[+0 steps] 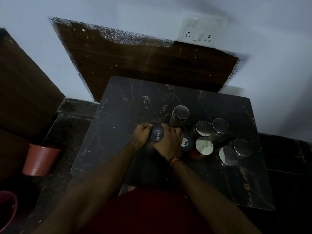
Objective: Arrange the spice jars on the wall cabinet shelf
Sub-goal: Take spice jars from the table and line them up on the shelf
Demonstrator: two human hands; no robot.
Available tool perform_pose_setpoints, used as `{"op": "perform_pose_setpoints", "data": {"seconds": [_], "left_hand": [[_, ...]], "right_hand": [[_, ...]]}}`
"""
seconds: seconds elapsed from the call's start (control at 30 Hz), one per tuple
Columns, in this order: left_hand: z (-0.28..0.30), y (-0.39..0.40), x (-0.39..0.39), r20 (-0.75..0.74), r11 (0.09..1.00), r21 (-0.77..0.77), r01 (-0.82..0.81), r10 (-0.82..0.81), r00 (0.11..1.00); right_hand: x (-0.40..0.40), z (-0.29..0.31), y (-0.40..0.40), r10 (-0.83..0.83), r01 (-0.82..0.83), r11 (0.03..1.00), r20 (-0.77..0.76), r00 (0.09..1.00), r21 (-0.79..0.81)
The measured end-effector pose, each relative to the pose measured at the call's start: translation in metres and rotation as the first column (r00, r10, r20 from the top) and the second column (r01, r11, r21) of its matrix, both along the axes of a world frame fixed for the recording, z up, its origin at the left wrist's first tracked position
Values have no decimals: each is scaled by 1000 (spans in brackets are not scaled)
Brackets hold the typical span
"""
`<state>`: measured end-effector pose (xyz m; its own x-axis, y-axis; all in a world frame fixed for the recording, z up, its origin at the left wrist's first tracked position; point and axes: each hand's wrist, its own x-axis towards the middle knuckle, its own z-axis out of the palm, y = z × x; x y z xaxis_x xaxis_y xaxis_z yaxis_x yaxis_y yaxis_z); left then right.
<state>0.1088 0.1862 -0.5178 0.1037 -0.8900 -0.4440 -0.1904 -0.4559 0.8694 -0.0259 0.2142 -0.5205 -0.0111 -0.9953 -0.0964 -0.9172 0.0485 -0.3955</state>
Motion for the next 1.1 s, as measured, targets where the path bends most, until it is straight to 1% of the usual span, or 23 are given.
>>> {"op": "perform_pose_setpoints", "data": {"seconds": [0.03, 0.1, 0.13, 0.17, 0.23, 0.3, 0.4, 0.43, 0.5, 0.53, 0.57, 0.63, 0.7, 0.73, 0.83, 0.87, 0.9, 1.0, 1.03, 1.1], "left_hand": [[2, 1, 1, -97, 997, 0, -75, 74, 992], [8, 4, 6, -322, 979, 28, -204, 202, 925], [12, 5, 9, -383, 970, 40, -242, 238, 893], [17, 6, 11, -406, 963, 49, -265, 262, 876], [28, 4, 13, -456, 962, 56, -267, 263, 851], [41, -1, 11, -576, 975, 87, -203, 215, 789], [58, -9, 9, -762, 991, 84, -102, 130, 635], [64, -12, 6, -804, 994, 77, -83, 111, 584], [71, -16, -1, -877, 998, 63, -14, 62, 477], [77, -19, -5, -899, 999, 38, 29, 22, 438], [82, -19, -9, -912, 998, 1, 68, -27, 409], [95, -21, -15, -917, 990, -78, 120, -118, 381], [107, -24, -20, -898, 974, -175, 140, -217, 382], [112, -26, -21, -877, 964, -224, 140, -263, 401], [131, -32, -28, -797, 931, -347, 114, -357, 487], [137, -33, -30, -773, 921, -378, 98, -372, 514], [140, -34, -31, -752, 912, -403, 79, -379, 539], [148, -38, -36, -699, 892, -450, 37, -378, 607], [151, -39, -38, -688, 885, -465, 27, -380, 618], [157, -43, -41, -672, 867, -497, 17, -398, 625]], "right_hand": [[1, 4, -4, -13, 14, 1000, 36, 999, -3], [-1, 14, -13, -59, 62, 998, 179, 982, -13], [-3, 21, -18, -83, 90, 996, 281, 956, -15], [-6, 28, -25, -96, 107, 994, 385, 918, -8], [-12, 45, -37, -88, 88, 996, 576, 813, 28], [-18, 66, -46, -71, 33, 997, 739, 670, 66], [-24, 95, -58, -66, 5, 997, 885, 461, 72], [-25, 104, -61, -78, 5, 997, 926, 370, 82], [-28, 120, -67, -110, 5, 994, 984, 143, 110], [-30, 128, -71, -110, 9, 994, 993, 40, 109], [-31, 134, -73, -116, 14, 993, 992, -44, 117], [-34, 147, -77, -125, 40, 990, 974, -188, 135], [-39, 158, -82, -101, 62, 990, 945, -310, 126], [-40, 164, -83, -84, 68, 991, 935, -346, 114], [-43, 178, -87, -41, 61, 996, 919, -391, 70], [-45, 181, -87, -39, 64, 996, 921, -388, 69], [-47, 185, -88, -38, 76, 995, 931, -363, 71], [-54, 200, -89, -3, 110, 993, 973, -230, 29], [-56, 204, -90, 6, 118, 993, 980, -199, 18], [-57, 211, -92, 32, 127, 992, 984, -173, -10]]}}
